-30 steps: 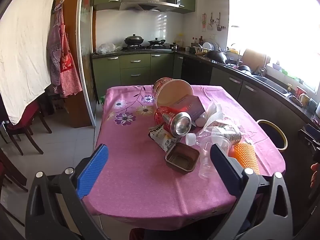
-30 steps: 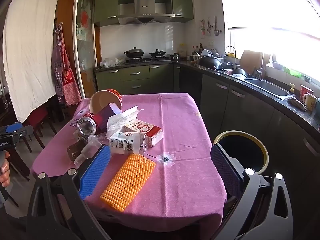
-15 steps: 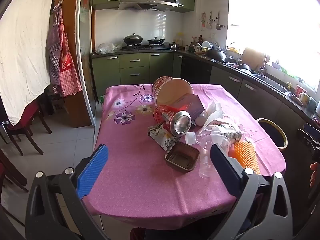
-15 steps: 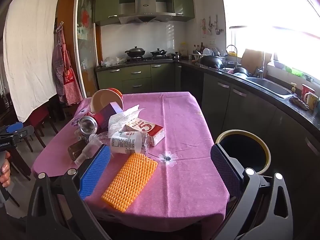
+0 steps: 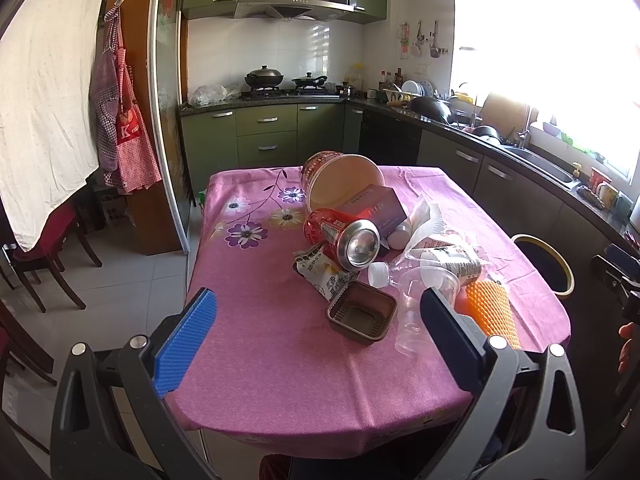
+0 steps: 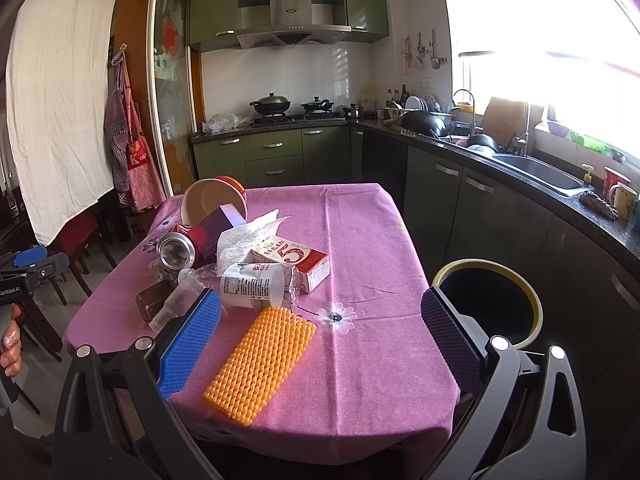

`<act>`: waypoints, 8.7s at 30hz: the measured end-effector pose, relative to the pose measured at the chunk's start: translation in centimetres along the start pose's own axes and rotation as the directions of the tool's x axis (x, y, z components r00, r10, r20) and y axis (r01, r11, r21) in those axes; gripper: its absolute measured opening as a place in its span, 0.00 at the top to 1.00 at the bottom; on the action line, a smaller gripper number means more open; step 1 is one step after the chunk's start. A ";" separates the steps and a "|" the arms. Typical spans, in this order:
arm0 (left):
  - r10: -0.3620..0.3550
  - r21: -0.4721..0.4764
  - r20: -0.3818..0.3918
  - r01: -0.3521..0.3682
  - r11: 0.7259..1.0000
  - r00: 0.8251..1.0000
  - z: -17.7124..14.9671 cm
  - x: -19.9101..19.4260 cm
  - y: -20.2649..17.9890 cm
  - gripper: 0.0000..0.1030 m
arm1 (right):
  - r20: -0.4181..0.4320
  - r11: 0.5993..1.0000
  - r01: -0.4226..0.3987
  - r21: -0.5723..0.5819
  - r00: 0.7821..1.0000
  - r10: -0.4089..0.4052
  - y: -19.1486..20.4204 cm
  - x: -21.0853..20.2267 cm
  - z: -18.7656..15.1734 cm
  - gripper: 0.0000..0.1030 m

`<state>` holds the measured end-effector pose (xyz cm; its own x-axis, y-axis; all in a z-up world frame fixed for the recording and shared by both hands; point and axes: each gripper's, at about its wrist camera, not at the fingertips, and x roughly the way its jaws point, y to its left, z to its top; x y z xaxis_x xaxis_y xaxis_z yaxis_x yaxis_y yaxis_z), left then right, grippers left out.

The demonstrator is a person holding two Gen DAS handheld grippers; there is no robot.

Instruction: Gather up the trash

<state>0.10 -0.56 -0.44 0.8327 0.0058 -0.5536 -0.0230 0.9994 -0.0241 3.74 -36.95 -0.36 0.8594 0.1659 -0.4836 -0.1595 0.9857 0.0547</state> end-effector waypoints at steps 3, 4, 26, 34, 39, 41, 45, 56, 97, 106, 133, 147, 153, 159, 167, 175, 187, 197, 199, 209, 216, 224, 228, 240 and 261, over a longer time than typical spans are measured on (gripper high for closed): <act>0.000 0.003 0.000 0.000 1.000 1.000 -0.1 0.0 -0.2 0.06 | -0.001 1.000 -0.001 0.001 1.000 0.001 0.2 0.3 0.0 0.04; 0.000 0.004 0.000 0.000 1.000 1.000 -0.1 0.0 -0.2 0.06 | -0.001 1.000 -0.001 0.002 1.000 0.001 0.2 0.5 0.0 0.04; -0.013 0.020 -0.004 0.013 1.000 1.000 0.3 0.0 -0.3 0.06 | 0.002 1.000 0.002 0.008 1.000 -0.002 -0.2 0.3 0.2 0.04; -0.014 0.021 -0.005 0.014 1.000 1.000 0.3 -0.1 -0.3 0.06 | 0.002 1.000 0.003 0.007 1.000 -0.003 -0.2 0.4 0.2 0.04; -0.015 0.025 -0.006 0.015 1.000 1.000 0.4 -0.2 -0.4 0.06 | 0.001 1.000 0.002 0.008 1.000 -0.002 -0.2 0.4 0.2 0.04; -0.016 0.023 -0.006 0.016 1.000 1.000 0.4 -0.2 -0.3 0.06 | 0.001 1.000 0.003 0.008 1.000 -0.003 -0.2 0.4 0.2 0.04; -0.018 0.023 -0.007 0.018 1.000 1.000 0.4 -0.2 -0.4 0.06 | 0.000 1.000 0.004 0.008 1.000 -0.004 -0.2 0.4 0.2 0.04; -0.019 0.024 -0.010 0.019 1.000 1.000 0.4 -0.1 -0.3 0.06 | -0.007 1.000 0.006 0.012 1.000 -0.006 -0.5 0.7 0.0 0.04; -0.044 0.022 -0.023 0.045 0.999 0.999 0.4 0.8 -0.2 0.06 | -0.019 1.000 -0.013 -0.005 1.000 0.013 -0.4 1.4 0.4 0.04; 0.052 0.008 0.009 -0.052 0.999 0.999 7.8 8.0 3.8 0.06 | -0.074 0.937 -0.312 -0.158 0.950 0.304 5.0 10.1 10.6 0.04; 0.052 -0.201 -0.046 -0.060 0.978 0.998 9.8 25.5 10.2 0.06 | -0.343 0.889 -0.281 -0.361 0.927 0.153 17.2 40.5 16.1 0.89; 0.019 -0.191 -0.048 -0.028 0.981 0.999 9.5 25.6 9.8 0.06 | -0.352 0.984 -0.178 -0.025 0.923 0.158 4.0 41.1 23.9 0.96; -0.026 -0.167 -0.019 0.023 0.986 0.999 9.7 24.9 8.9 0.06 | -0.413 0.996 0.014 0.087 0.910 0.024 -10.3 32.0 23.8 0.96; -0.086 -0.115 -0.006 0.085 0.990 0.996 9.8 24.6 7.1 0.06 | -0.529 0.926 0.261 0.274 0.845 -0.081 -25.2 24.2 17.5 0.96; -0.152 -0.027 0.030 0.153 0.988 0.988 9.6 23.7 4.7 0.06 | -0.674 0.832 0.420 0.361 0.734 -0.078 -34.2 25.2 6.7 0.96; -0.229 0.013 0.056 0.229 0.973 0.972 10.0 22.4 3.4 0.06 | -0.731 0.803 0.457 0.383 0.681 -0.039 -36.5 27.3 2.6 0.80; -0.445 0.166 -0.108 0.457 0.874 0.889 12.0 22.0 -0.1 0.06 | -0.652 0.851 0.359 0.383 0.758 -0.027 -34.2 23.0 4.1 0.60; -0.593 0.317 -0.412 0.719 0.619 0.692 13.2 27.5 -3.1 0.06 | -0.600 0.897 0.224 0.382 0.798 0.056 -29.1 18.9 5.3 0.53; -0.587 0.305 -0.463 0.742 0.597 0.663 13.4 29.2 -3.2 0.06 | -0.596 0.901 0.209 0.379 0.801 0.065 -28.1 18.6 5.6 0.52; -0.600 0.233 -0.607 0.838 0.494 0.522 13.1 33.3 -4.0 0.06 | -0.590 0.908 0.187 0.375 0.803 0.078 -25.5 18.1 6.5 0.48; -0.590 0.231 -0.642 0.858 0.459 0.489 12.3 33.7 -5.0 0.06 | -0.595 0.911 0.181 0.371 0.799 0.084 -24.2 20.8 6.8 0.48; -0.574 0.227 -0.635 0.836 0.500 0.516 12.7 33.3 -5.3 0.29 | -0.593 0.913 0.159 0.375 0.799 0.104 -24.2 22.4 6.9 0.48; -0.567 0.238 -0.620 0.819 0.523 0.542 13.3 32.9 -5.2 0.29 | -0.583 0.912 0.148 0.381 0.805 0.113 -24.3 22.0 6.9 0.48; -0.574 0.311 -0.504 0.756 0.576 0.645 17.7 28.1 -7.7 0.29 | -0.546 0.917 0.129 0.377 0.831 0.108 -25.0 19.8 7.1 0.48; -0.509 0.398 -0.711 0.875 0.277 0.485 11.3 26.6 -47.6 0.29 | -0.440 0.886 0.217 0.411 0.898 -0.016 -33.8 5.8 2.9 0.48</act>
<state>29.59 -47.59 -4.66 0.0219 -0.5296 -0.8480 0.9421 0.2948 -0.1599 15.53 -69.21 -2.53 0.5609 0.1198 -0.8192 0.2448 0.9212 0.3023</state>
